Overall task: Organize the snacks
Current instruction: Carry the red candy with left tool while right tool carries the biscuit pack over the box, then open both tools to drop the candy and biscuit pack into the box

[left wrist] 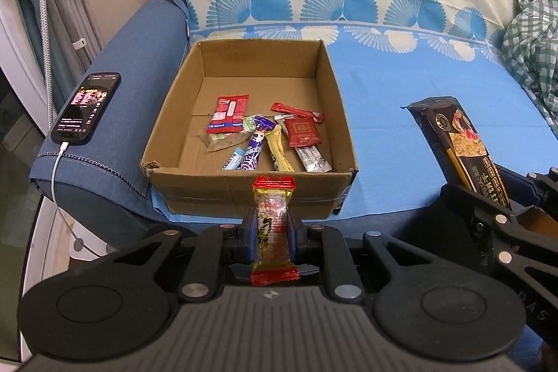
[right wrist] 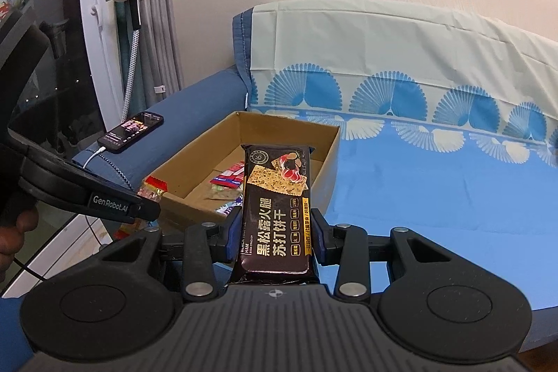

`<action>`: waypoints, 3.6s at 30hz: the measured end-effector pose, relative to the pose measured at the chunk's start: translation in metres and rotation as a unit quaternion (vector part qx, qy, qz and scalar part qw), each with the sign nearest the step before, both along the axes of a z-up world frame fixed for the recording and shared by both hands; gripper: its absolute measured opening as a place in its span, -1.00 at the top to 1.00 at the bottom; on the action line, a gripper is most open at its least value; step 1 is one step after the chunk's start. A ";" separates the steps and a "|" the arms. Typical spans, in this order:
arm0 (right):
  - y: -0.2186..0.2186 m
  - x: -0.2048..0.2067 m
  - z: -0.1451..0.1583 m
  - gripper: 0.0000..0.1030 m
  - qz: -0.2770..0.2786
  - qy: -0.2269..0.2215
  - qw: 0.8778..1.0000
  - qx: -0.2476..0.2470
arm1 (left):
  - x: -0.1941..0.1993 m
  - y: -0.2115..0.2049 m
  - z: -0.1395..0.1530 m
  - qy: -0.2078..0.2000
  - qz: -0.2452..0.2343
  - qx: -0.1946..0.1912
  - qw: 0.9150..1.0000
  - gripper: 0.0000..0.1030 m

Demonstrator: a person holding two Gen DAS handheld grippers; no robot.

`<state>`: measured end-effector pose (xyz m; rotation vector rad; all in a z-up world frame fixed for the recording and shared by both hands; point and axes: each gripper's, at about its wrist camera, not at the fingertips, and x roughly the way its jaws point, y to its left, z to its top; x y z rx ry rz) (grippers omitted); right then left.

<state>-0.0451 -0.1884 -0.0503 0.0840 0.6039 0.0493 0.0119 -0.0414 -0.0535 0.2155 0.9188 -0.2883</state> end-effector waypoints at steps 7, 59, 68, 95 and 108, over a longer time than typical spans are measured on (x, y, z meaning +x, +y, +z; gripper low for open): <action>-0.001 -0.003 0.000 0.20 0.003 -0.005 1.000 -0.004 | 0.001 0.001 0.001 -0.001 0.002 -0.002 1.000 0.63; 0.007 0.103 -0.029 0.20 0.023 0.078 0.997 -0.015 | 0.121 0.014 -0.021 0.035 0.049 -0.028 0.998 0.63; 0.007 0.167 -0.042 0.20 0.031 0.090 0.995 -0.018 | 0.194 0.009 -0.034 0.033 0.058 -0.016 0.998 0.63; -0.010 0.296 -0.111 -0.84 -0.005 0.135 0.991 0.021 | 0.280 -0.004 -0.091 0.010 0.039 0.065 0.997 -0.99; 0.004 0.205 -0.068 -0.99 -0.024 0.125 0.992 0.021 | 0.171 0.007 -0.042 -0.008 0.044 0.057 0.997 -0.99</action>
